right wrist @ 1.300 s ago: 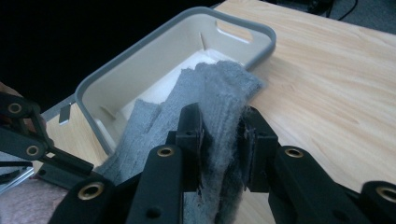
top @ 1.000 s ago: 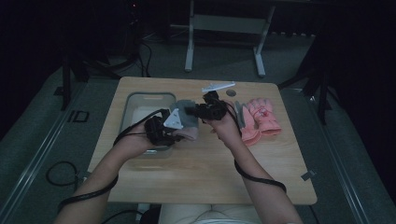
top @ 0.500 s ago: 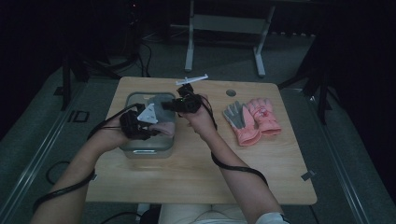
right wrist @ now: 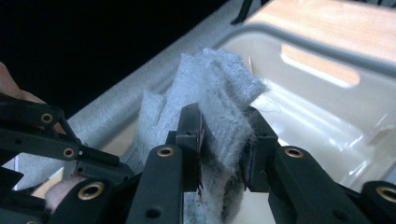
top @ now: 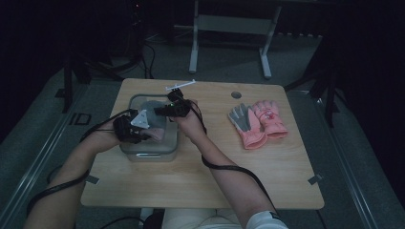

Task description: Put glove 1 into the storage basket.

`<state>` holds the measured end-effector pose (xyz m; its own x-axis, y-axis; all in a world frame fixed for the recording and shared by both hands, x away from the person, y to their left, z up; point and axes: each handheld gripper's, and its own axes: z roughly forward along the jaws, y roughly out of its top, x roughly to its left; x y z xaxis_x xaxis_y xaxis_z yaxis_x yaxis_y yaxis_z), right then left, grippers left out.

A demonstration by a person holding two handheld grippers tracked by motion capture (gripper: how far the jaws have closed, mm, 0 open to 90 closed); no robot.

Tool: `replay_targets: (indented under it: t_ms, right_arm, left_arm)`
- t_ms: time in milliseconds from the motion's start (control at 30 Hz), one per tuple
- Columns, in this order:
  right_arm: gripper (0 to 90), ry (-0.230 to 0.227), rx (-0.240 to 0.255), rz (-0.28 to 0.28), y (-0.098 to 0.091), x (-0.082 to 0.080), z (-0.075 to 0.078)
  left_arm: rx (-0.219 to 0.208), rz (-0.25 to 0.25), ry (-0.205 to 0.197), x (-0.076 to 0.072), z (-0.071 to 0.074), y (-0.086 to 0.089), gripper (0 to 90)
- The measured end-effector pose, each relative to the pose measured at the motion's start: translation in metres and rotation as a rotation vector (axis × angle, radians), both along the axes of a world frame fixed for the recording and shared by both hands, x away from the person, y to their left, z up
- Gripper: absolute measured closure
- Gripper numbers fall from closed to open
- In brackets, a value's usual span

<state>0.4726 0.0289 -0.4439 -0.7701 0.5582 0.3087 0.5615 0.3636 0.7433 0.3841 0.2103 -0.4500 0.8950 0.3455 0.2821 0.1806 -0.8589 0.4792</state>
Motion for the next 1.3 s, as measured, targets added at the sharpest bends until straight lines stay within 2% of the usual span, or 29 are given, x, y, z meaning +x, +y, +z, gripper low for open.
replay_targets:
  t_ms: [100, 133, 167, 233, 300, 433, 500, 567, 667, 700, 767, 833, 967, 1033, 1100, 1133, 1167, 1267, 1300]
  right_arm:
    - [72.4, 0.008, -0.016, -0.013, 0.002, 0.006, -0.011]
    - [72.3, 0.014, -0.018, -0.019, 0.002, 0.009, -0.014]
    - [72.3, 0.035, -0.02, -0.025, 0.003, 0.011, -0.017]
    - [72.2, 0.037, -0.038, -0.042, 0.005, 0.013, -0.024]
    - [72.0, 0.041, -0.066, -0.048, 0.008, 0.015, -0.03]
    - [71.4, 0.068, -0.087, -0.052, 0.008, 0.02, -0.038]
    - [70.8, 0.07, -0.101, -0.055, 0.011, 0.021, -0.042]
    - [70.7, 0.074, -0.106, -0.052, 0.012, 0.022, -0.042]
    - [68.1, 0.062, -0.122, -0.044, 0.013, 0.024, -0.042]
    - [66.4, 0.065, -0.118, -0.048, 0.012, 0.025, -0.042]
    - [63.6, 0.068, -0.113, -0.058, 0.01, 0.026, -0.041]
    - [61.7, 0.078, -0.088, -0.05, 0.003, 0.028, -0.038]
    - [62.3, 0.071, -0.056, -0.046, -0.009, 0.026, -0.029]
    - [61.7, 0.061, -0.046, -0.039, -0.013, 0.023, -0.024]
    - [61.4, 0.046, -0.045, -0.031, -0.017, 0.021, -0.02]
    - [60.8, 0.044, -0.03, -0.029, -0.023, 0.019, -0.017]
    - [60.8, 0.044, -0.03, -0.029, -0.023, 0.019, -0.017]
    - [60.1, 0.043, -0.031, -0.028, -0.029, 0.016, -0.017]
    - [59.8, 0.044, -0.031, -0.028, -0.031, 0.015, -0.017]
  left_arm:
    - [0.022, -0.012, -0.02, 0.004, -0.011, 0.0, 67.5]
    - [0.021, -0.018, -0.013, 0.007, -0.015, 0.0, 67.4]
    - [0.017, -0.014, 0.0, 0.01, -0.018, 0.001, 67.4]
    - [0.014, -0.02, 0.029, 0.015, -0.023, 0.0, 67.5]
    - [0.045, -0.032, 0.043, 0.018, -0.026, -0.002, 67.4]
    - [0.049, -0.037, 0.092, 0.025, -0.031, -0.004, 67.4]
    - [0.081, -0.039, 0.1, 0.027, -0.033, -0.006, 67.5]
    - [0.087, -0.04, 0.116, 0.03, -0.034, -0.007, 67.5]
    - [0.092, -0.044, 0.137, 0.035, -0.035, -0.008, 67.4]
    - [0.089, -0.041, 0.158, 0.036, -0.036, -0.009, 67.3]
    - [0.098, -0.044, 0.161, 0.037, -0.037, -0.009, 67.2]
    - [0.112, -0.048, 0.182, 0.038, -0.043, -0.01, 67.2]
    - [0.114, -0.049, 0.189, 0.041, -0.049, -0.012, 66.2]
    - [0.124, -0.036, 0.173, 0.043, -0.049, -0.013, 63.1]
    - [0.125, -0.043, 0.155, 0.042, -0.048, -0.013, 62.6]
    - [0.121, -0.032, 0.166, 0.042, -0.048, -0.013, 58.8]
    - [0.126, -0.014, 0.187, 0.042, -0.047, -0.013, 58.8]
    - [0.129, 0.037, 0.195, 0.042, -0.044, -0.01, 45.8]
    - [0.117, 0.048, 0.192, 0.042, -0.042, -0.008, 42.2]
